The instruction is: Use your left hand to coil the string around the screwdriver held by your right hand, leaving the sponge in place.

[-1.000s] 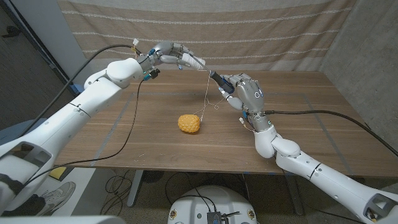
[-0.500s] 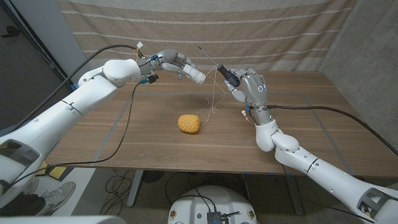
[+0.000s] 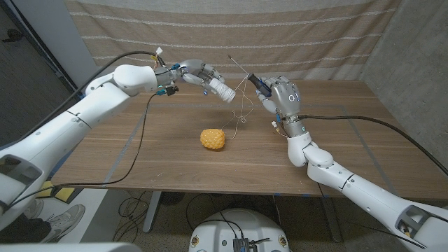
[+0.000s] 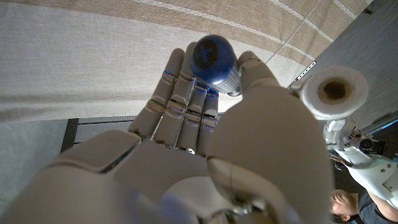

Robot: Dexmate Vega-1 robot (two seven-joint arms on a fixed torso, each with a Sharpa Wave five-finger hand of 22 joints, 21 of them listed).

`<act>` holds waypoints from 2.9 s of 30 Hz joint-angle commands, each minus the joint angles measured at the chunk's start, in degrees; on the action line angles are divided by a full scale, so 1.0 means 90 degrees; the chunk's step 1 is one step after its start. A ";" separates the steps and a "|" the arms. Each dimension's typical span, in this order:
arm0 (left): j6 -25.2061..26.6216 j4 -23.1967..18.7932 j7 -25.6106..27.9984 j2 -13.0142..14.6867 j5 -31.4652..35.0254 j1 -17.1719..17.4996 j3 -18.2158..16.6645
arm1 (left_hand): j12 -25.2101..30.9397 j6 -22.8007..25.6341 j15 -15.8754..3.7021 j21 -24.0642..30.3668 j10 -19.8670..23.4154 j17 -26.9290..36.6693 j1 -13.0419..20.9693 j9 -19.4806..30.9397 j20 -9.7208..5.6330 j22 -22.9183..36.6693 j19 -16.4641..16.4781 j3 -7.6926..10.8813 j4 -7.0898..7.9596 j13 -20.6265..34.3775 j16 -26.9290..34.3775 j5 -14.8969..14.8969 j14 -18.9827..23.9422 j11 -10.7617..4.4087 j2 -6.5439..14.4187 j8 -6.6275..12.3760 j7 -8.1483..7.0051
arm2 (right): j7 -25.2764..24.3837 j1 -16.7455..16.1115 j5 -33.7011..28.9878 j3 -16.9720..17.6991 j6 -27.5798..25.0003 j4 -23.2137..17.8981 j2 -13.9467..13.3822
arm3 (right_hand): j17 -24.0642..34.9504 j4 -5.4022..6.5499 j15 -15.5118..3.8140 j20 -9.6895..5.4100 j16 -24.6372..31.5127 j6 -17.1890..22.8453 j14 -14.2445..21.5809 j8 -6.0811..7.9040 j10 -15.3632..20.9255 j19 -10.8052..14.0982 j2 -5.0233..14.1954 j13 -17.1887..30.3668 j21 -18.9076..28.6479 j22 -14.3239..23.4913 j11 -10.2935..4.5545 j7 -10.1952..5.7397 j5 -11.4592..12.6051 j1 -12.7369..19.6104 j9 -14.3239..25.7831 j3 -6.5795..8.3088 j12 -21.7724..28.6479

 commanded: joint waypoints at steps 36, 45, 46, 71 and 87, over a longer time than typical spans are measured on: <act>-0.1056 0.0509 0.1068 -0.0666 -0.0591 0.0069 -0.0721 | -0.0067 0.0767 -0.1383 0.0101 0.0678 0.0049 0.1030 -0.0008 -0.0567 0.0017 -0.0203 0.0071 0.0138 0.1388 -0.0051 0.0041 0.1859 0.0094 0.1088 -0.0014 0.0703 | -0.0657 0.0579 -0.0572 -0.0832 0.0663 0.0927 0.0017 | 0.0067 0.0020 -0.0916 -0.0899 -0.0201 0.1478 0.0428 -0.0033 0.0878 -0.0185 0.0367 0.0110 0.0163 -0.0047 -0.0871 -0.1490 0.0134 0.0430 0.0033 -0.0132 -0.0041; -0.0832 0.0532 0.1513 -0.0623 -0.0316 0.0021 -0.0749 | -0.0094 0.0778 -0.1384 0.0113 0.0682 0.0054 0.1031 -0.0025 -0.0564 0.0016 -0.0213 0.0071 0.0136 0.1390 -0.0059 0.0043 0.1862 0.0080 0.1087 -0.0033 0.0724 | -0.0657 -0.0171 -0.1863 0.0690 0.1941 0.0974 0.0748 | 0.0080 0.0022 -0.0920 -0.0899 -0.0235 0.1480 0.0431 -0.0044 0.0878 -0.0217 0.0373 0.0120 0.0195 -0.0062 -0.0890 -0.1502 0.0154 0.0446 0.0035 -0.0158 -0.0063; -0.0806 0.0535 0.1555 -0.0610 -0.0279 0.0018 -0.0748 | -0.0096 0.0781 -0.1383 0.0114 0.0683 0.0049 0.1030 -0.0023 -0.0564 0.0016 -0.0214 0.0070 0.0137 0.1394 -0.0065 0.0043 0.1858 0.0081 0.1087 -0.0033 0.0709 | -0.0657 -0.0246 -0.1994 0.0863 0.2092 0.0967 0.0846 | 0.0081 0.0023 -0.0919 -0.0899 -0.0238 0.1479 0.0432 -0.0045 0.0875 -0.0219 0.0374 0.0121 0.0197 -0.0063 -0.0895 -0.1501 0.0155 0.0446 0.0035 -0.0161 -0.0066; -0.0235 0.0109 0.2027 -0.0099 -0.0013 0.0452 -0.0895 | -0.0155 0.0805 -0.1380 0.0146 0.0709 0.0082 0.1023 -0.0010 -0.0560 0.0013 -0.0241 0.0068 0.0140 0.1429 -0.0071 0.0046 0.1870 0.0074 0.1091 -0.0054 0.0705 | -0.0657 -0.1036 -0.3064 0.3483 0.3772 0.0887 0.2766 | 0.0118 0.0042 -0.0920 -0.0898 -0.0317 0.1488 0.0459 -0.0068 0.0908 -0.0276 0.0407 0.0140 0.0295 -0.0101 -0.0890 -0.1493 0.0198 0.0475 0.0039 -0.0230 -0.0115; -0.0004 -0.0353 0.1388 0.0365 0.0142 0.0488 -0.0704 | -0.0191 0.0795 -0.1389 0.0162 0.0711 0.0095 0.1034 0.0007 -0.0562 0.0012 -0.0262 0.0067 0.0131 0.1456 -0.0081 0.0046 0.1872 0.0080 0.1086 -0.0072 0.0701 | -0.0657 -0.0835 -0.2402 0.2979 0.2373 0.0944 0.2254 | 0.0143 0.0048 -0.0917 -0.0896 -0.0364 0.1506 0.0478 -0.0076 0.0918 -0.0307 0.0409 0.0165 0.0357 -0.0130 -0.0877 -0.1488 0.0220 0.0492 0.0040 -0.0280 -0.0144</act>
